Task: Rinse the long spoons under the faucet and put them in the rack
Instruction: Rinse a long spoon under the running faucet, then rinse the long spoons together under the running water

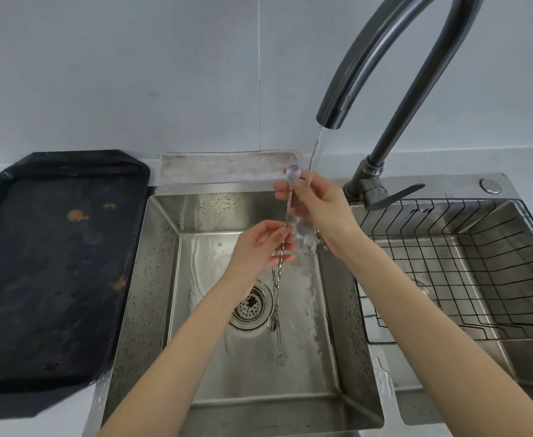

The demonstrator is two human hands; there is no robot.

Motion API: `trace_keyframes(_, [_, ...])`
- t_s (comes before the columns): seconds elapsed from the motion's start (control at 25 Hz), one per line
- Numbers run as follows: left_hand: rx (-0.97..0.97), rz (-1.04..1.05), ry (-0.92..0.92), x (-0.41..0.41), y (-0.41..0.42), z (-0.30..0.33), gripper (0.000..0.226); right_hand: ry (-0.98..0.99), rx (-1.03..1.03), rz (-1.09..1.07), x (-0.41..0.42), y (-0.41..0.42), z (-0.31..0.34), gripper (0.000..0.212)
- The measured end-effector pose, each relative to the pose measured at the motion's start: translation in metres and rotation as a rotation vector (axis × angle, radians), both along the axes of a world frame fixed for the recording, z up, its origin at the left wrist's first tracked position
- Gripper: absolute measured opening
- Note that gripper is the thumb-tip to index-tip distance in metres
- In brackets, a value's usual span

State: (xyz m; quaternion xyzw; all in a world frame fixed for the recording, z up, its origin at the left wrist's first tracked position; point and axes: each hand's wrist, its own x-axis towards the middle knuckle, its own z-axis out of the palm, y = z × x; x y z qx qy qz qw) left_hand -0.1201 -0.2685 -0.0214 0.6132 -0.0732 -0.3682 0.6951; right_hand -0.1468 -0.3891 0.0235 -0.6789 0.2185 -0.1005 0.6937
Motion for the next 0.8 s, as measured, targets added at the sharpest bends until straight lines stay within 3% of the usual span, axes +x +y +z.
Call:
trace_keyframes(0.32, [0.242, 0.040, 0.092, 0.004, 0.018, -0.049, 0.011, 0.290, -0.192, -0.005, 0.004, 0.014, -0.077, 0.017])
trace_keyframes(0.6, [0.458, 0.179, 0.246, 0.005, 0.039, -0.112, 0.004, 0.624, -0.212, 0.067, -0.008, 0.023, -0.153, 0.020])
trace_keyframes(0.8, [0.782, 0.150, 0.071, 0.005, 0.060, -0.153, 0.008, 0.853, -0.298, 0.124, -0.025, 0.032, -0.200, 0.021])
